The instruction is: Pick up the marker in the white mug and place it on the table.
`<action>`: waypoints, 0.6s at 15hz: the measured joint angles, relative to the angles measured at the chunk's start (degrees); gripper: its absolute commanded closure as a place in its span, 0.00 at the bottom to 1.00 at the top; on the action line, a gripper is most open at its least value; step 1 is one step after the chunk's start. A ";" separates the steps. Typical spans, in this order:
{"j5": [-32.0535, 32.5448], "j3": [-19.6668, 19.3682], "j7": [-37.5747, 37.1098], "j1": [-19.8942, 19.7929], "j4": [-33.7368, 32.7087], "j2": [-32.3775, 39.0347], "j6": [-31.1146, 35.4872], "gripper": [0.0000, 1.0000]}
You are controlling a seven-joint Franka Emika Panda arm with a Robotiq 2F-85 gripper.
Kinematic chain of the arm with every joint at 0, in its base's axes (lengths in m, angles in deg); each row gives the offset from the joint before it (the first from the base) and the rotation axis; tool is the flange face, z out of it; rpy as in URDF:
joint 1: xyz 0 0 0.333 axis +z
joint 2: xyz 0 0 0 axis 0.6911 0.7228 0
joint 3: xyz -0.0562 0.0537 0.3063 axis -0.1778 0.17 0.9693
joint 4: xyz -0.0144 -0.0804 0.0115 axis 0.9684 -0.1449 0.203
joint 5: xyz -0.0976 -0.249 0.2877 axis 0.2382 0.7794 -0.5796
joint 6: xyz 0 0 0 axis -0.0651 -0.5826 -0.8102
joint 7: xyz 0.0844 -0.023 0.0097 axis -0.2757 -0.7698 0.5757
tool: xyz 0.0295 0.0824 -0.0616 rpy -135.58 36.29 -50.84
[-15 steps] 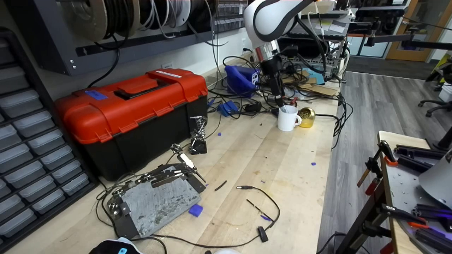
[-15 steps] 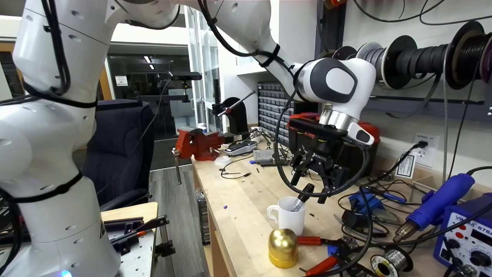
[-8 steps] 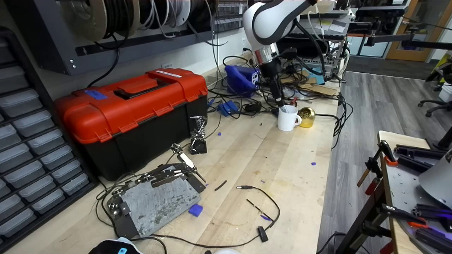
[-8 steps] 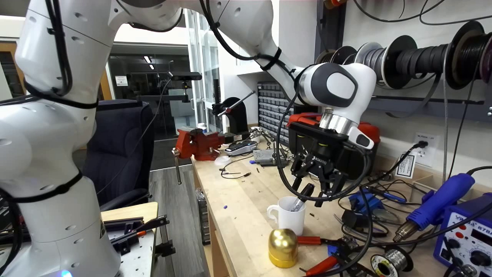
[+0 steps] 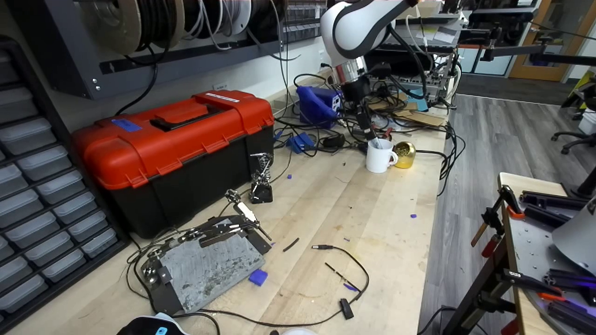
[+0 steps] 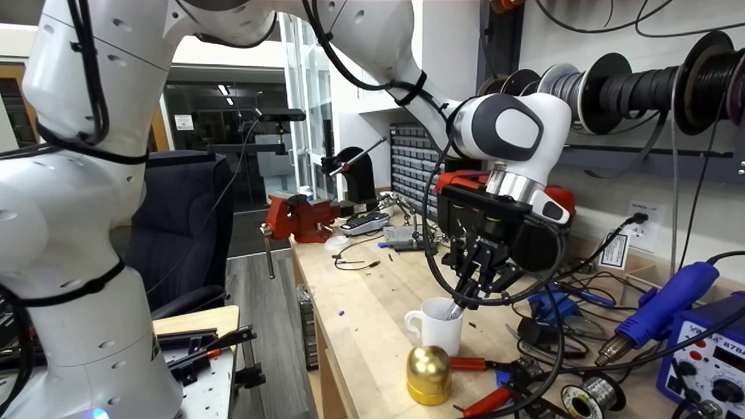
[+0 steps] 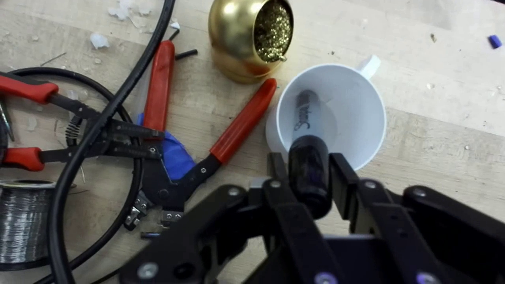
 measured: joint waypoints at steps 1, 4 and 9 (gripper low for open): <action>-0.01 0.01 0.15 0.00 0.00 -0.01 0.07 0.97; 0.00 0.03 0.36 -0.01 0.00 -0.02 0.11 0.96; 0.02 0.03 0.38 -0.01 0.07 -0.09 0.12 0.96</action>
